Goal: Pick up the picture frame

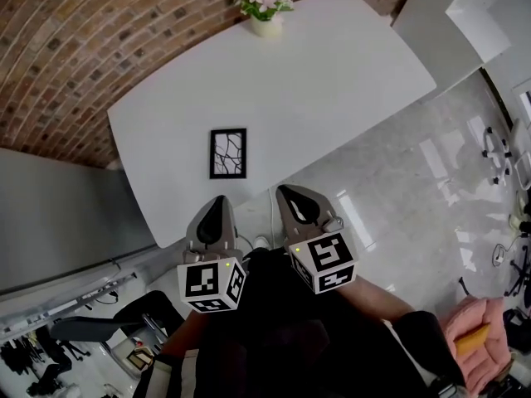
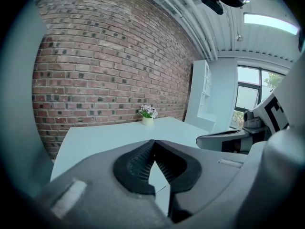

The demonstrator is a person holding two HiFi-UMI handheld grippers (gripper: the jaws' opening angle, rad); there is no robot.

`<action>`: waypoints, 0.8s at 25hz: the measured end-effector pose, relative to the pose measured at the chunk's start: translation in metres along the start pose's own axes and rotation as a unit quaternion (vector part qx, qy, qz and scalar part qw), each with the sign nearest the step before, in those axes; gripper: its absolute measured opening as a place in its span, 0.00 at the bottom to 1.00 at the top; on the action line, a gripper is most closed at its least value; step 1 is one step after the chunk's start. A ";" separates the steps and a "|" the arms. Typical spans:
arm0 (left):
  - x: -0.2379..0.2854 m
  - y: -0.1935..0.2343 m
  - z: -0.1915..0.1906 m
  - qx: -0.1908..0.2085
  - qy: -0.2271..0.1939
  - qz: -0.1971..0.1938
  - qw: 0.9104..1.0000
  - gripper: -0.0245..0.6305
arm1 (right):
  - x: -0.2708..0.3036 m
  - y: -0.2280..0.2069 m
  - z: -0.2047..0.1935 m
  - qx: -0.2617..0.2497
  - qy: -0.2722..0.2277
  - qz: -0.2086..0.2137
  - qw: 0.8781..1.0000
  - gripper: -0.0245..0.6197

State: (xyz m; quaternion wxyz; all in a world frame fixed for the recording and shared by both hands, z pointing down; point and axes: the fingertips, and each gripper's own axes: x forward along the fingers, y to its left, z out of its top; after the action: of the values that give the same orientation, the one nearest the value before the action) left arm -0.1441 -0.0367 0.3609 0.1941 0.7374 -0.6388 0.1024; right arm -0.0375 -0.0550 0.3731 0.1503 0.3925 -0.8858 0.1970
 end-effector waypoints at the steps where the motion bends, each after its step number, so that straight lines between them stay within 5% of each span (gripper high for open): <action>1: 0.002 0.000 -0.002 -0.003 0.002 0.005 1.000 0.03 | 0.003 -0.002 -0.001 -0.001 0.004 0.007 1.000 0.04; 9: 0.016 0.017 -0.012 -0.017 0.022 0.039 0.999 0.03 | 0.023 -0.009 -0.014 0.004 0.034 0.029 0.999 0.04; 20: 0.059 0.064 -0.034 -0.030 0.084 -0.003 0.996 0.03 | 0.078 -0.007 -0.014 0.014 0.073 0.000 0.997 0.04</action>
State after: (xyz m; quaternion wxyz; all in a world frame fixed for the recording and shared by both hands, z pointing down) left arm -0.1944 -0.0829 0.4257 0.2695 0.7218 -0.6209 0.1442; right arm -0.0815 -0.1027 0.4198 0.2089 0.3790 -0.8697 0.2375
